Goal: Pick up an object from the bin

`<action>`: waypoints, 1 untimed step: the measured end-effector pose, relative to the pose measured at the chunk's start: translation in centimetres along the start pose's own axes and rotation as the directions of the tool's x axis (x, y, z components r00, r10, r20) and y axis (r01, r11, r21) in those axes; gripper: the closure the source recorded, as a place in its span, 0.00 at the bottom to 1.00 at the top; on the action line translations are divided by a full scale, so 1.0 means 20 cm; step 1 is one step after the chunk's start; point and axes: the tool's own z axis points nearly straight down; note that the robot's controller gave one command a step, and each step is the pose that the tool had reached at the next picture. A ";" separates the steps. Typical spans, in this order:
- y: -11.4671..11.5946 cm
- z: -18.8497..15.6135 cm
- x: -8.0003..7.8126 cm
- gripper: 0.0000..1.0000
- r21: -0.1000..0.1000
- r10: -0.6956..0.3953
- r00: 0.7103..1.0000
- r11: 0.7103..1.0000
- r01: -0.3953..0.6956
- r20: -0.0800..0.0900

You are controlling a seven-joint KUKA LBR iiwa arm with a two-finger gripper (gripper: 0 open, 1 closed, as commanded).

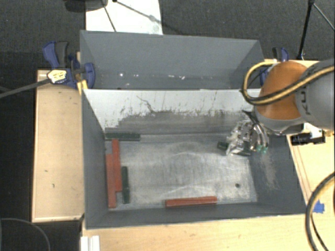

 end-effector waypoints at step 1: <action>0.00 -0.07 0.00 1.00 0.001 0.000 1.000 1.000 0.000 -0.006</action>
Offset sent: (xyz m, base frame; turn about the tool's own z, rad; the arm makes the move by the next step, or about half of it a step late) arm 0.0001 -0.0001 0.0717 0.0000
